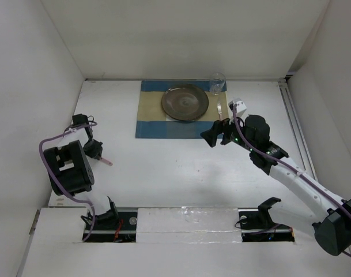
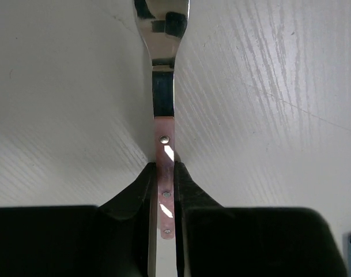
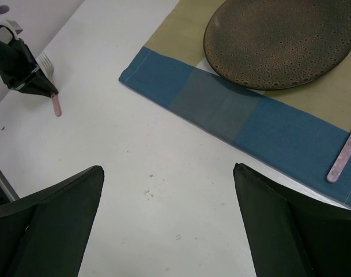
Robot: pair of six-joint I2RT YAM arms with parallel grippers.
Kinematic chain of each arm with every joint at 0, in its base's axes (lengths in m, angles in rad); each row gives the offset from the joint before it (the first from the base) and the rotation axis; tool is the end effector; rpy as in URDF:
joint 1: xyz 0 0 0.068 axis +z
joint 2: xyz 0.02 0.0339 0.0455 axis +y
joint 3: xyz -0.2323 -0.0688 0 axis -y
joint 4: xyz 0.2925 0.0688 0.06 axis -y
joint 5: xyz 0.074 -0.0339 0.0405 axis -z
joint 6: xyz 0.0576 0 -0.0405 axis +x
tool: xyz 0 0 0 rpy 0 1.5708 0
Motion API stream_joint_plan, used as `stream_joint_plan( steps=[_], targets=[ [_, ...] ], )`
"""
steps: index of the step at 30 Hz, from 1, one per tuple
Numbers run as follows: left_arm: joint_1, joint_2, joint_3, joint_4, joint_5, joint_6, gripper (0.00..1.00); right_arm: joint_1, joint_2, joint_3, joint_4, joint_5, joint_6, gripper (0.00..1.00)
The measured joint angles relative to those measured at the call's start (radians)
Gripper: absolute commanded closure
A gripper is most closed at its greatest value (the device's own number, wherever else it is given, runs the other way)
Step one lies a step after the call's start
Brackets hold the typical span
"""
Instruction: Set the dinner table for one person
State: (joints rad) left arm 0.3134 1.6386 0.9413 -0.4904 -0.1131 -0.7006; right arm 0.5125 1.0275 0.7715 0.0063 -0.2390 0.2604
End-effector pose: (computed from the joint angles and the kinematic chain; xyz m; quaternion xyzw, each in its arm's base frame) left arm 0.3286 0.1133 0.0817 -0.4853 0.8516 0.0179 0.1972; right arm 0.2757 0.1708 0.2642 -0.1711 0.7686 0.3168 0.5288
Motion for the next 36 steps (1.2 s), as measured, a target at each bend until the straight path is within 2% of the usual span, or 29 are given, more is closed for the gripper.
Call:
stream_joint_plan(
  steps=[4, 7, 10, 15, 20, 25, 36],
  targets=[
    [-0.024, -0.002, 0.016, -0.007, -0.021, -0.012, 1.0, -0.001, 0.0, 0.0, -0.001, 0.008, -0.003, 0.0],
    [-0.113, 0.006, 0.062, -0.051, -0.059, -0.019, 1.0, -0.012, 0.0, 0.0, -0.003, 0.014, -0.003, 0.0],
    [-0.256, 0.06, 0.24, -0.126, -0.089, 0.034, 1.0, -0.042, 0.0, 0.0, -0.006, 0.014, -0.006, 0.0],
    [-0.507, 0.29, 0.71, -0.179, -0.15, 0.163, 1.0, -0.116, -0.011, 0.0, -0.008, -0.005, -0.018, 0.0],
    [-0.661, 0.422, 0.883, -0.234, -0.106, 0.294, 1.0, -0.192, -0.043, -0.002, -0.005, -0.028, -0.021, 0.0],
    [-0.669, 0.486, 0.927, -0.276, -0.016, 0.383, 1.0, -0.219, -0.053, -0.002, -0.003, -0.058, -0.021, 0.0],
    [-0.614, 0.637, 1.11, -0.319, 0.05, 0.462, 1.0, -0.219, -0.051, 0.0, -0.007, -0.109, -0.016, 0.01]
  ],
)
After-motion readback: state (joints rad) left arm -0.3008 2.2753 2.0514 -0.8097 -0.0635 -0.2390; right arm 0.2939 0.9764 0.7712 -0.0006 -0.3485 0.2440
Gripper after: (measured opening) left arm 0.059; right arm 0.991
